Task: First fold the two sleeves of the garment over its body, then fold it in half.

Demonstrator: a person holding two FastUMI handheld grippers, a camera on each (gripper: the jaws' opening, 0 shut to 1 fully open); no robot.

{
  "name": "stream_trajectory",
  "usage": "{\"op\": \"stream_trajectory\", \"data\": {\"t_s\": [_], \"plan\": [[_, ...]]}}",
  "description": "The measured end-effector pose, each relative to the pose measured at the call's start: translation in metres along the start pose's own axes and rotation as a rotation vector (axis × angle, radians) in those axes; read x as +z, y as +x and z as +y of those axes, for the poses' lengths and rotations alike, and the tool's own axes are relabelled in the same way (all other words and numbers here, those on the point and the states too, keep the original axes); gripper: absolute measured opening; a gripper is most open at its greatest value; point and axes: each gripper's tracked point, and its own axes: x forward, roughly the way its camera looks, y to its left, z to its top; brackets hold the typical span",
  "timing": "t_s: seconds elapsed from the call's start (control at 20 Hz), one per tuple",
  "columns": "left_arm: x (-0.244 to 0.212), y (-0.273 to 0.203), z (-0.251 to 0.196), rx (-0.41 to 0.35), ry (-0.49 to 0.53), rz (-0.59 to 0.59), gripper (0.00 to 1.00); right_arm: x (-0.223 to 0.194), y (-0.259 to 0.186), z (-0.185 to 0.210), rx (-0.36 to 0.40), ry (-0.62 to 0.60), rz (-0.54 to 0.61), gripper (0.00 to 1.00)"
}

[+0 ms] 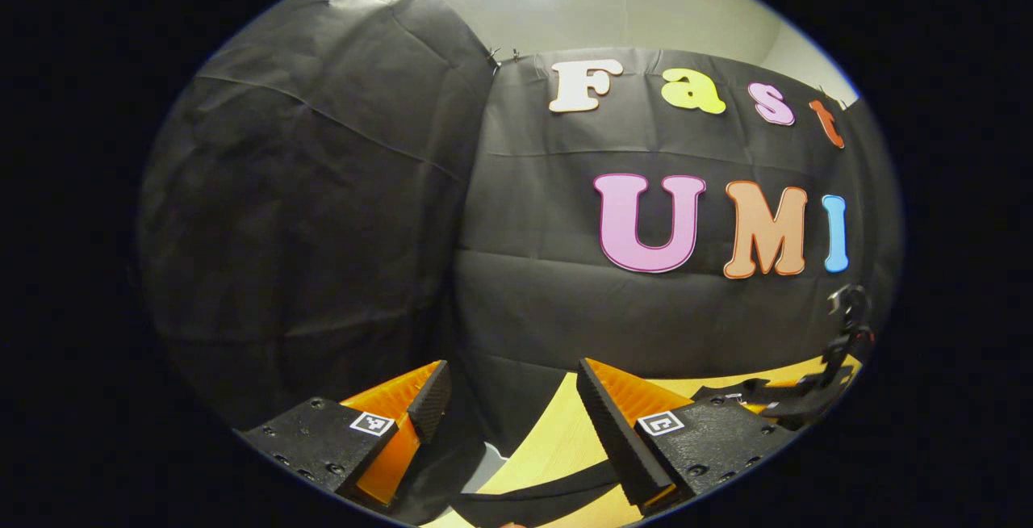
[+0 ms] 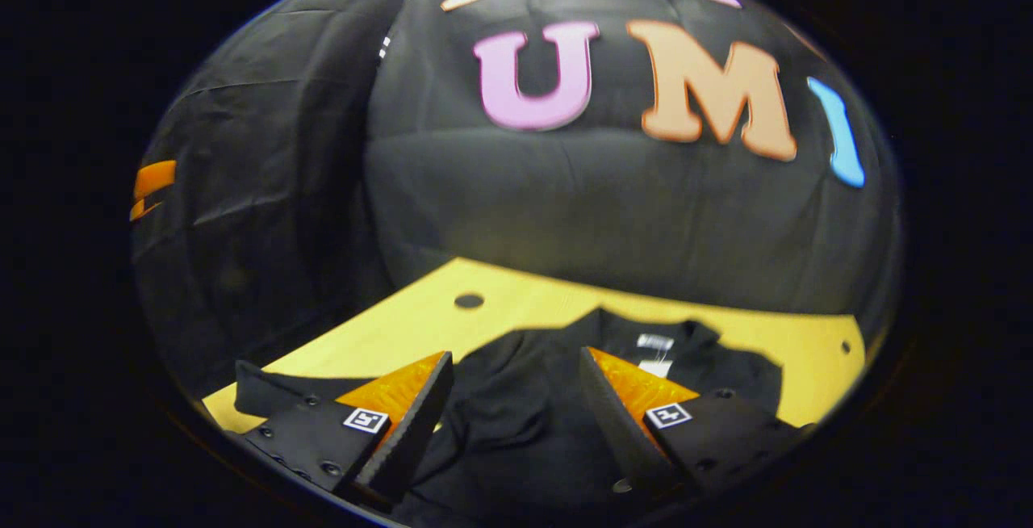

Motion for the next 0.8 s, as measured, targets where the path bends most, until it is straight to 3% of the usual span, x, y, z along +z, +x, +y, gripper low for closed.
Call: {"op": "stream_trajectory", "data": {"t_s": [0.4,0.5,0.6,0.8], "plan": [[-0.076,0.015,0.0,-0.122,0.046,0.162,0.94,0.046,-0.106,-0.06,-0.16,0.038,-0.143,0.96],[-0.11,0.015,-0.009,-0.169,0.046,0.25,0.93,0.057,-0.13,-0.07,-0.193,0.04,-0.186,0.95],[-0.15,0.012,-0.012,-0.183,0.049,0.352,0.94,0.061,-0.151,-0.08,-0.223,0.046,-0.209,0.99],[-0.22,-0.002,-0.012,-0.19,0.081,0.493,0.95,0.056,-0.175,-0.093,-0.273,0.058,-0.215,0.95]]}}
